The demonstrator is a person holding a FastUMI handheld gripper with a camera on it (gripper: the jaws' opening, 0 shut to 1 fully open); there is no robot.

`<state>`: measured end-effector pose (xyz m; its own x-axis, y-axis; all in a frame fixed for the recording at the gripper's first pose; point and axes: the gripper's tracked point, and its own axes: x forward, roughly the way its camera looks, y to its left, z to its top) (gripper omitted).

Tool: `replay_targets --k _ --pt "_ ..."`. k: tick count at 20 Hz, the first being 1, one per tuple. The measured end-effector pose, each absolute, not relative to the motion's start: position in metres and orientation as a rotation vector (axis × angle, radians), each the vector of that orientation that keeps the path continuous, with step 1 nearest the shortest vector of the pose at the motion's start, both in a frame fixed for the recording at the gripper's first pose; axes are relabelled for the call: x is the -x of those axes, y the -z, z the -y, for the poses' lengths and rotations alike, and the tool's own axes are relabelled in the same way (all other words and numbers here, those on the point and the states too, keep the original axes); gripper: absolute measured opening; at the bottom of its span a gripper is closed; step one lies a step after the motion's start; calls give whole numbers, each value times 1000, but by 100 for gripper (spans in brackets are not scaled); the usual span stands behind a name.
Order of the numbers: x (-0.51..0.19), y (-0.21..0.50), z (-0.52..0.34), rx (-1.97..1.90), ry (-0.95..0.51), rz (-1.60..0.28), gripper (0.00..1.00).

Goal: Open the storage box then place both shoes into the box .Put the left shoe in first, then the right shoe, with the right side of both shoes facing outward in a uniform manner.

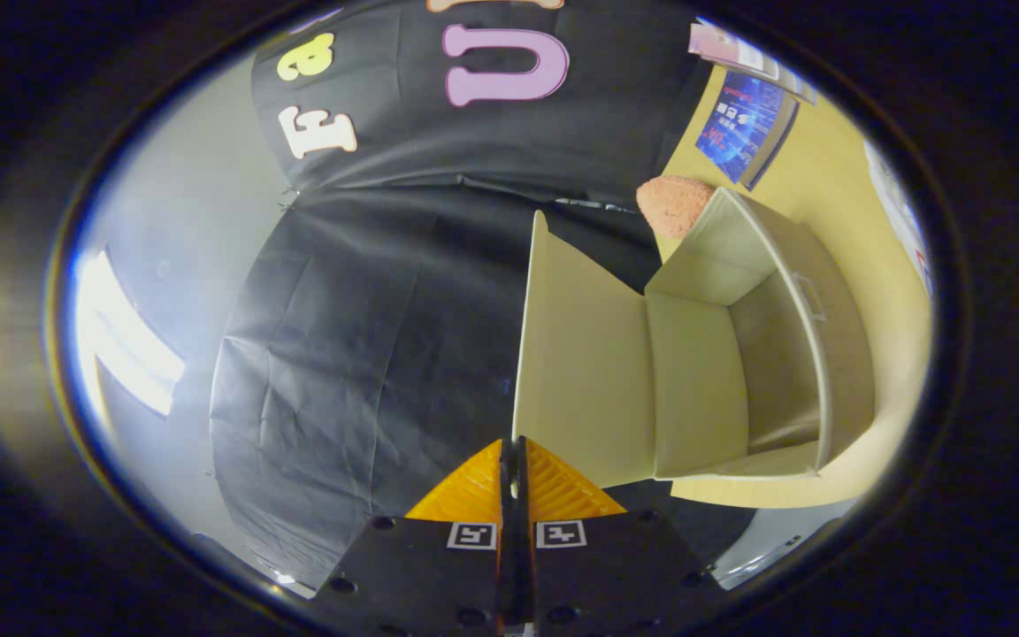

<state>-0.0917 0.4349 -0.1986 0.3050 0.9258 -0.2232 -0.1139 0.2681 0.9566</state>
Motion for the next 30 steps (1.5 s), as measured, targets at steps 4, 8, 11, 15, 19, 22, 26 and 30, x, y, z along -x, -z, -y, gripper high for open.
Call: replay_targets --k 4,8,11,15,19,22,26,30 --pt "106 204 -487 -1005 -931 -1052 2" --pt "126 223 -525 -976 -957 -1145 2" --pt "134 233 -541 -929 -961 -1166 2" --pt "132 239 -534 -886 -928 -1128 66" --pt "99 255 -508 -761 -850 -1023 98" --pt "83 253 -473 -718 -819 -983 98" --pt "59 245 -418 -669 -743 -925 98" --pt "40 258 -334 -493 -622 -844 98"
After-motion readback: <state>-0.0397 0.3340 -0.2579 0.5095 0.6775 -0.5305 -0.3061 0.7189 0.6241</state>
